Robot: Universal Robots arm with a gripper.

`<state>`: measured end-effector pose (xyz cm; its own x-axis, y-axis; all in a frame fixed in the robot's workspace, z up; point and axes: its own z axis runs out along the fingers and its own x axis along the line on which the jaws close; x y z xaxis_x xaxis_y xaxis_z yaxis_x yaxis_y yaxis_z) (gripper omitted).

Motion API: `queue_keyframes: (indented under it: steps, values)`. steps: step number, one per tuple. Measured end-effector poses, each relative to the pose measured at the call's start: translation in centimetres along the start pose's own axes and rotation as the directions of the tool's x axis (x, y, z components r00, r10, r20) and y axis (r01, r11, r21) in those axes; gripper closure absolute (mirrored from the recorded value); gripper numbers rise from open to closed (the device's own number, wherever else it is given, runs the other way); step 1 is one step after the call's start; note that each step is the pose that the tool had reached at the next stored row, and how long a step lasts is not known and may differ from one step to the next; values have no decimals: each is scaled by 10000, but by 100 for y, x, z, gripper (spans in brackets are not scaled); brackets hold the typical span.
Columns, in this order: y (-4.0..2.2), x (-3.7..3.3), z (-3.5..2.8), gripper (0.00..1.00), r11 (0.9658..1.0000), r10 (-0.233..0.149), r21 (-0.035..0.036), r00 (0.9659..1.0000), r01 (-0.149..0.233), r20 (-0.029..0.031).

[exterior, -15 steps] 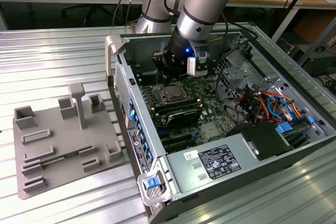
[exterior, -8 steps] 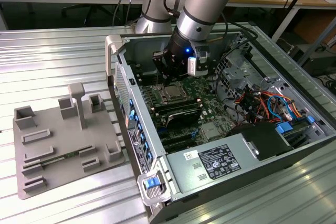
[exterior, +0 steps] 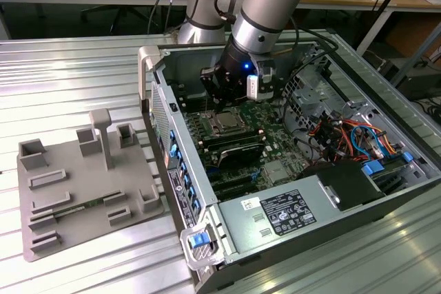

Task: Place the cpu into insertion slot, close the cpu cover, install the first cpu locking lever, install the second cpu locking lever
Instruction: 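Install the first cpu locking lever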

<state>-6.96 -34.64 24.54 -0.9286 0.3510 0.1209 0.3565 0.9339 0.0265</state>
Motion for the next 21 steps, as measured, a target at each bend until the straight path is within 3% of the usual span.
queue_keyframes:
  steps: [21]
  values:
    - [0, 0, 0, 89, 9993, -368, 45, 9993, 368, -11]
